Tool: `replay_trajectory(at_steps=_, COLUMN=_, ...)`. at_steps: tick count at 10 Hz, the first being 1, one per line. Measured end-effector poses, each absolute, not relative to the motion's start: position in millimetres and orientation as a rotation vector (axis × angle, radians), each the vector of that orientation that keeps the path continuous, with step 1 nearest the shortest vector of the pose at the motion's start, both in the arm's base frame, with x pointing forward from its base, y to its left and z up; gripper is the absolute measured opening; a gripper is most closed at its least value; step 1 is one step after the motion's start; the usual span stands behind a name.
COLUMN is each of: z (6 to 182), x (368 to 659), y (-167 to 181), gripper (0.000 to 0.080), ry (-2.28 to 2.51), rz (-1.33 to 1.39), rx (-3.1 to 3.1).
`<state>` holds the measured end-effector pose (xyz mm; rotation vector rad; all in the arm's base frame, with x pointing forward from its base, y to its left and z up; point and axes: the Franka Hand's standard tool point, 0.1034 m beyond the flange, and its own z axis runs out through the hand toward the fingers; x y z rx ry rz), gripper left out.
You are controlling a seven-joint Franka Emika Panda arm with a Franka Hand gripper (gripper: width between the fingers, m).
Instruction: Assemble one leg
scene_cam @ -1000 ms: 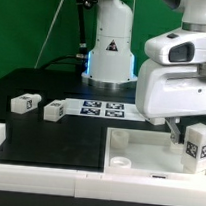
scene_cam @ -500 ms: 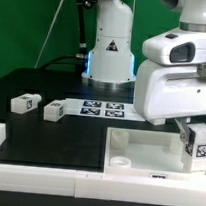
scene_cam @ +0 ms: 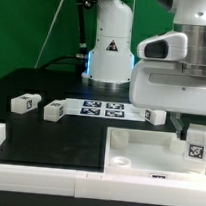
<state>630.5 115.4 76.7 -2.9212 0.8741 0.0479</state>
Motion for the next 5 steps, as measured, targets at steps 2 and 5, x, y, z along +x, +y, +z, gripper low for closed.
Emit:
replay_trajectory(at_steps=2, z=76.0, x=630.4, y=116.4, gripper=0.0294, ry=1.334, rz=0.071, rx=-2.746)
replay_trajectory(at_steps=5, z=76.0, x=630.9, y=117.1, gripper=0.0308, ry=1.557, rz=0.085, rx=-2.624)
